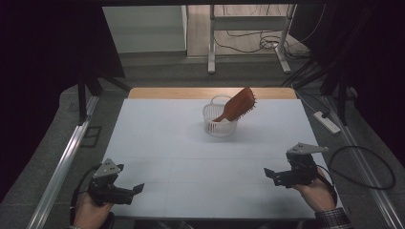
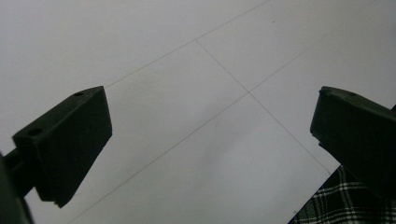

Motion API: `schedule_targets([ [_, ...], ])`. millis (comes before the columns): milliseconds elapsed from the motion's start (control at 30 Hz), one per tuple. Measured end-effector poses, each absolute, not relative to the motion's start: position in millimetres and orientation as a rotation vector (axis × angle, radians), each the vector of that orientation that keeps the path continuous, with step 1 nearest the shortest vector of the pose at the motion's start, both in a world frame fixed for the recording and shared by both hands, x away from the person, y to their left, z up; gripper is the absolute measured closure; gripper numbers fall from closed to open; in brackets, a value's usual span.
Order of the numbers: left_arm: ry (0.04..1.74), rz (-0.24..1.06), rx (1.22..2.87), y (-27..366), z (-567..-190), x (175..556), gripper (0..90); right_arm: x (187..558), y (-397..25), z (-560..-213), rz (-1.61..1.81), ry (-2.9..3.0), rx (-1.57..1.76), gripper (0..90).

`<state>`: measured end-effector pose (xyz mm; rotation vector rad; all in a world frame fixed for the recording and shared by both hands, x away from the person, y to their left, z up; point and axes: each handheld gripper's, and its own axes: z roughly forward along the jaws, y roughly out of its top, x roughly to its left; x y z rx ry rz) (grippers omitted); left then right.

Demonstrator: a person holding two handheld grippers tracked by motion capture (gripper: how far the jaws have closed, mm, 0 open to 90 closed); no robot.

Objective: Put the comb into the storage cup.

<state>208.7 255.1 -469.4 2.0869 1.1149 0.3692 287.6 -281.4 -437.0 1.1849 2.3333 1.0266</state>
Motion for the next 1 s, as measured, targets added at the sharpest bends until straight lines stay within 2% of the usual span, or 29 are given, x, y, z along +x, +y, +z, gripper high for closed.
schedule_targets([
  [1000, 1.118, 0.369, 2.076, 256, -469, 208, 0.0, 244, -312, -441, 0.946, 2.268, 1.255, 0.0],
])
